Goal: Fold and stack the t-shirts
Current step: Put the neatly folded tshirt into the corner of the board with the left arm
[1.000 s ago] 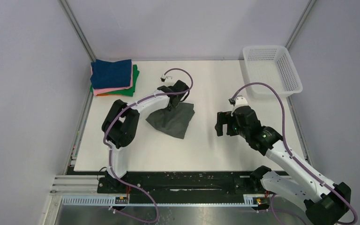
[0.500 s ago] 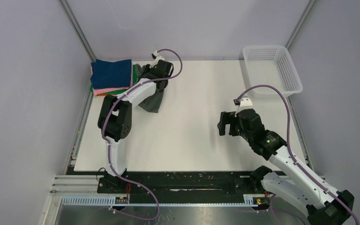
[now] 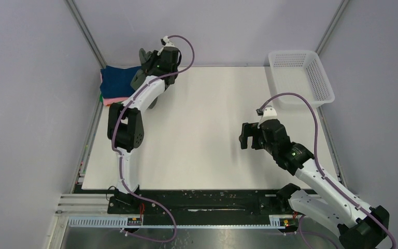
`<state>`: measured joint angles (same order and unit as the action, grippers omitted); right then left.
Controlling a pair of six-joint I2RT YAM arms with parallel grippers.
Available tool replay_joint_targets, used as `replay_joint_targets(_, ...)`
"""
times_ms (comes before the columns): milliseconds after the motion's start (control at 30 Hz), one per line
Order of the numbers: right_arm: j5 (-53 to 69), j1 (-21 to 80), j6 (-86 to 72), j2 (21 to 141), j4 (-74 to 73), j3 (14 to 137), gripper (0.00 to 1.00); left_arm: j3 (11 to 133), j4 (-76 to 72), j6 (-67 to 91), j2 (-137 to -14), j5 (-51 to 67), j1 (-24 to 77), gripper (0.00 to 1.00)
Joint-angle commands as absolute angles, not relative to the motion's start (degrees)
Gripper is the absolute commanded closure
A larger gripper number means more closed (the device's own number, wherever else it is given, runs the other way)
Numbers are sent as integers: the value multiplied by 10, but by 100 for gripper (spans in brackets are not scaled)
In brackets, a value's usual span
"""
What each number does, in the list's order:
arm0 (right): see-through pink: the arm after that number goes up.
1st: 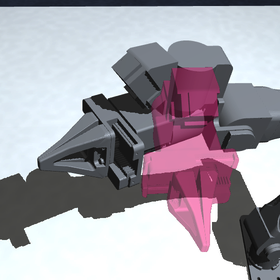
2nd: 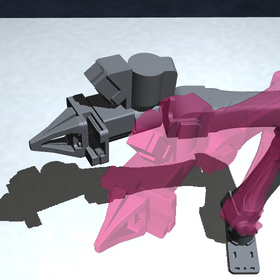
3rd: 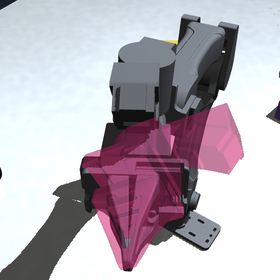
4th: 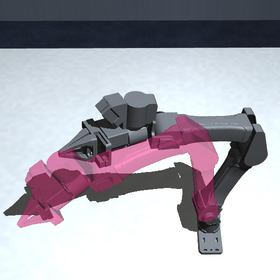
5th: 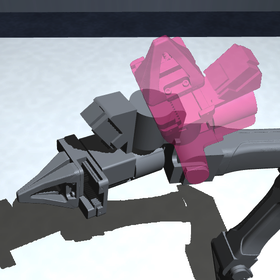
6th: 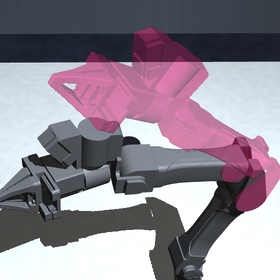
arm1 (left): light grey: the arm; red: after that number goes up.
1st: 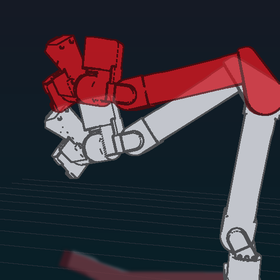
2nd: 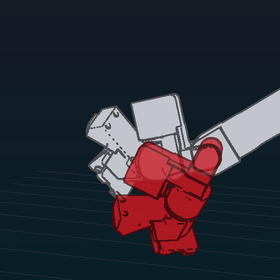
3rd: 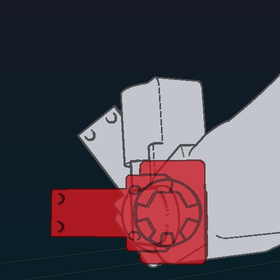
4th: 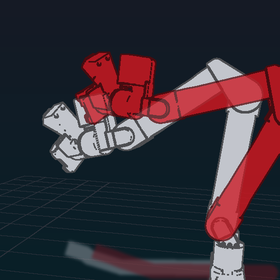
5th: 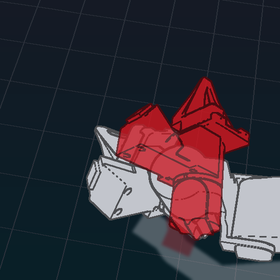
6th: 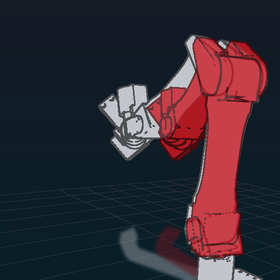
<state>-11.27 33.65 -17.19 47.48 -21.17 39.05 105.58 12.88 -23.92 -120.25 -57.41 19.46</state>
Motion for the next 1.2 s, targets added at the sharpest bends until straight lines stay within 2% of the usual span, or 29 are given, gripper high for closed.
replay_joint_targets(0, -114, 334, -171, 480, -189, 395, 0, 1122, 136, -274, -1191, -590, 191, 100)
replay_joint_targets(333, -108, 335, -171, 486, -179, 391, 1, 1181, 128, -307, -1175, -591, 184, 100)
replay_joint_targets(600, -119, 335, -171, 499, -177, 394, 1, 1184, 92, -310, -1198, -585, 159, 100)
replay_joint_targets(833, -126, 335, -165, 516, -175, 401, 1, 1190, -20, -355, -1247, -575, 115, 100)
replay_joint_targets(1167, -152, 335, -151, 560, -186, 419, 1, 1258, -17, -316, -1341, -546, 60, 100)
